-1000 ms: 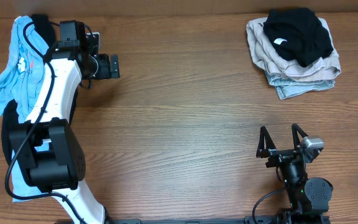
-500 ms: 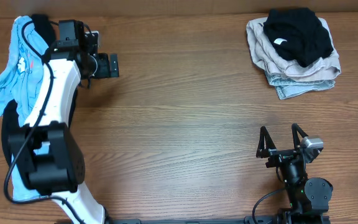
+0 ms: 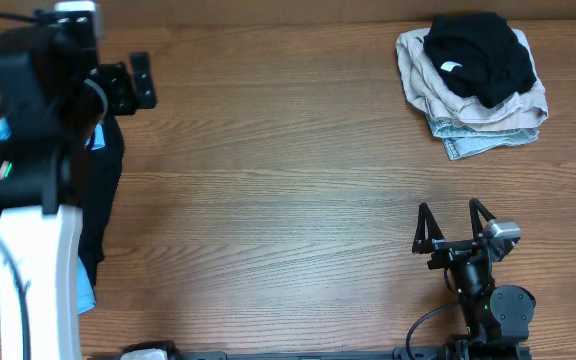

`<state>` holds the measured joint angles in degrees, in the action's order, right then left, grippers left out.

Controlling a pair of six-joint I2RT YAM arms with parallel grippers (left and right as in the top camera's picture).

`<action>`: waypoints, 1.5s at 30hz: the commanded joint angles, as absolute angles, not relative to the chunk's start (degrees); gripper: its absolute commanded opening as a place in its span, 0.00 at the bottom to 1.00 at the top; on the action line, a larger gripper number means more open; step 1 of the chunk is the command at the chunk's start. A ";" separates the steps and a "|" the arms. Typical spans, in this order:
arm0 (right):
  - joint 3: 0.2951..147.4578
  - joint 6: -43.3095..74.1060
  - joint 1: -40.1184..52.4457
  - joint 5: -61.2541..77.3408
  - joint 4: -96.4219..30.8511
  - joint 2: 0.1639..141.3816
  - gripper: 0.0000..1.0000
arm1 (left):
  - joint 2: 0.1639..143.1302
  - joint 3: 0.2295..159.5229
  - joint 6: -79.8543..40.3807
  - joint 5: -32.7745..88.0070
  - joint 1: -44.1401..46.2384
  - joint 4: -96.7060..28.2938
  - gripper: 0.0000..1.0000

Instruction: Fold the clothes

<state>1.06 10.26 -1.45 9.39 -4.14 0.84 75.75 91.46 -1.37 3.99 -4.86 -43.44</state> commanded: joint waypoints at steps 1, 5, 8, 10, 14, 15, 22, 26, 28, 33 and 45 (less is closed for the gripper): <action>0.47 10.31 -1.23 8.60 -3.95 0.16 1.00 | 69.21 91.98 -1.19 0.80 -4.49 -45.91 1.00; 0.47 10.31 -1.23 8.60 -3.92 0.16 1.00 | 61.87 89.41 -0.21 -0.14 -4.49 -48.60 1.00; 0.47 10.31 -1.23 8.60 -3.95 0.16 1.00 | 55.42 82.41 -0.16 1.23 -4.49 -44.14 1.00; 0.47 10.31 -1.23 8.60 -3.95 0.16 1.00 | 50.22 74.46 -0.14 2.35 -4.49 -38.70 1.00; 0.47 10.31 -1.23 8.60 -3.95 0.16 1.00 | 40.75 55.99 -0.16 7.20 -4.49 -24.47 1.00; 0.47 10.31 -1.23 8.60 -3.95 0.16 1.00 | 38.96 51.79 -0.19 8.62 -4.49 -20.67 1.00; 0.47 10.31 -1.23 8.60 -3.92 0.16 1.00 | 29.32 24.67 -1.52 16.21 -4.49 5.34 1.00; 0.47 10.31 -1.23 8.60 -3.95 0.16 1.00 | 23.88 13.98 -2.83 16.16 -4.49 13.34 1.00; 0.47 10.31 -1.23 8.60 -3.95 0.16 1.00 | 20.08 9.72 -2.83 16.14 -4.49 13.61 1.00; 0.45 10.31 -1.23 8.60 -3.95 0.16 1.00 | 11.97 4.03 -2.79 15.92 -4.49 13.61 1.00; 0.47 10.31 -1.23 8.60 -3.95 0.16 1.00 | 0.19 0.27 -1.69 13.98 -4.47 2.74 1.00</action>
<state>1.06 10.28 -1.45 8.97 -4.16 0.84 0.99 0.60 -1.78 14.74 -4.86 4.78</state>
